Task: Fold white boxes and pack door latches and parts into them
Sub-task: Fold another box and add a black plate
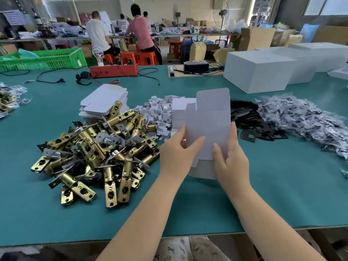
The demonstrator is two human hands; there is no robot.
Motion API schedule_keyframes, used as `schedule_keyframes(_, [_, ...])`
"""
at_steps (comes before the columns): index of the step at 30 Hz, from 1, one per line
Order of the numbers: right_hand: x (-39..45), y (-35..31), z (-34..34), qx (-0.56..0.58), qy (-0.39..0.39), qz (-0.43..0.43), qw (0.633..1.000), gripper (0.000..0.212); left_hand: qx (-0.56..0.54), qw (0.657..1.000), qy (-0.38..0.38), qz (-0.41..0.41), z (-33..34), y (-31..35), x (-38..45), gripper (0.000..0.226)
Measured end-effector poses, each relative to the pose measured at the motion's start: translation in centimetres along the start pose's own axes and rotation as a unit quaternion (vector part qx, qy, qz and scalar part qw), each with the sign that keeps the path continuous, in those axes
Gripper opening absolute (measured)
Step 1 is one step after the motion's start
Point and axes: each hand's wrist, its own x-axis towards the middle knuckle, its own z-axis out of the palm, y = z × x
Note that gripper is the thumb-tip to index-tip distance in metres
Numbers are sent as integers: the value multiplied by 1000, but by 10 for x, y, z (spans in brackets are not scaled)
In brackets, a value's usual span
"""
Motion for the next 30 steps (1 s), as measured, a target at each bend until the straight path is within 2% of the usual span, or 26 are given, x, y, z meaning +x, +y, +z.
schedule_keyframes(3, [0,0,4,-11,-18,3,1000,73,-44,999,-8,17,0,-5,-4,79])
schedule_keyframes(8, [1,1,6,-21,-31,8,999,83,-60,997,-12,44,-3,-17,-9,72])
schedule_keyframes(10, [0,0,5,8,-59,14,998,92,-52,997,-13,49,-4,-19,-7,74])
schedule_keyframes(13, [2,-3,-2,118,-134,33,983,97,-66,996,-15,64,-6,-19,-5,64])
schedule_keyframes(16, [4,-2,-7,227,-159,60,959,82,-169,984,-30,35,-12,-16,-4,55])
schedule_keyframes(20, [4,0,-8,248,-198,55,947,51,-262,964,-49,2,-14,-15,-3,57])
schedule_keyframes(24, [2,0,-6,220,-198,44,954,55,-181,977,-107,45,-18,-13,-4,75])
schedule_keyframes(28, [4,3,-6,263,-177,81,945,46,-108,984,-131,50,-19,-16,-1,96])
schedule_keyframes(30, [4,2,-5,252,-176,89,947,46,-90,986,-128,54,-19,-17,-1,96])
